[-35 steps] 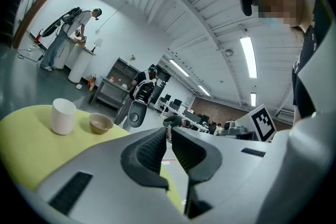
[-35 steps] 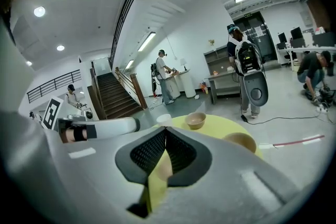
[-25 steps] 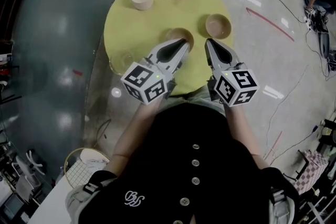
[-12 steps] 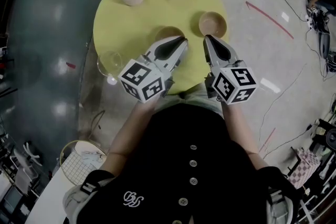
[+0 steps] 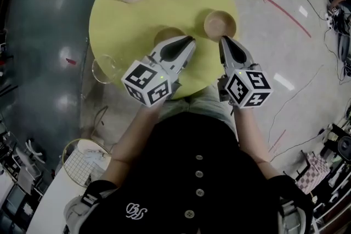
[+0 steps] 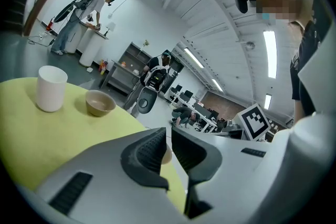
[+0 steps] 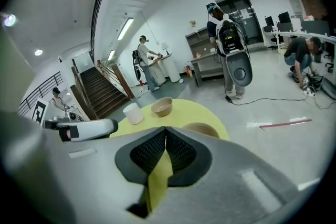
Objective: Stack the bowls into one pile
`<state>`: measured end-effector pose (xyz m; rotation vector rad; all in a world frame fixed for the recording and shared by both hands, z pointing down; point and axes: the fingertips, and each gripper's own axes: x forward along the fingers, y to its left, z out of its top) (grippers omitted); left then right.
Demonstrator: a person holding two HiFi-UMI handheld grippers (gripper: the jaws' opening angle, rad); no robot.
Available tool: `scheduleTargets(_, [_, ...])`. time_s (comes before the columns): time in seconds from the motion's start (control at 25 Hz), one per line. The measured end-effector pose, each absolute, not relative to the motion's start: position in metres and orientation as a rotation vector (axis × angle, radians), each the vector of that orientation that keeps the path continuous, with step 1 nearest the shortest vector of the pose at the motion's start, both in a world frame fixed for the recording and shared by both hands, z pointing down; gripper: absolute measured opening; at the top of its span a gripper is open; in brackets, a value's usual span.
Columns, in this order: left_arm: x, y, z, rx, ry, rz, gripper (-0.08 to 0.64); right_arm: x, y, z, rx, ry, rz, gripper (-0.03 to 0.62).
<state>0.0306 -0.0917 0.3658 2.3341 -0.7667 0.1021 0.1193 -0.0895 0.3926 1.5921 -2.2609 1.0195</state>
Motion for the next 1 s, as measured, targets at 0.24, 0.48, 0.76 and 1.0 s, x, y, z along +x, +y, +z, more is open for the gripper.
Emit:
scheduleTargets(0.24, [0.04, -0.101, 0.385, 2.296, -0.76, 0.142, 0.04, 0.145, -0.102, 0.419, 1.627, -2.183, 1.089, 0.0])
scheduleTargets(0.48, [0.047, -0.108, 0.394, 2.265, -0.759, 0.156, 0.04, 0.166, -0.107, 0.433, 1.652, -2.119, 1.125, 0.002])
scheduleTargets(0.76, [0.062, -0.115, 0.402, 2.252, -0.749, 0.182, 0.04, 0.179, -0.117, 0.447, 1.664, -2.071, 1.133, 0.05])
scheduleTargets(1.0, [0.07, -0.112, 0.412, 2.226, -0.72, 0.213, 0.04, 0.19, -0.119, 0.463, 1.644, -2.022, 1.149, 0.052])
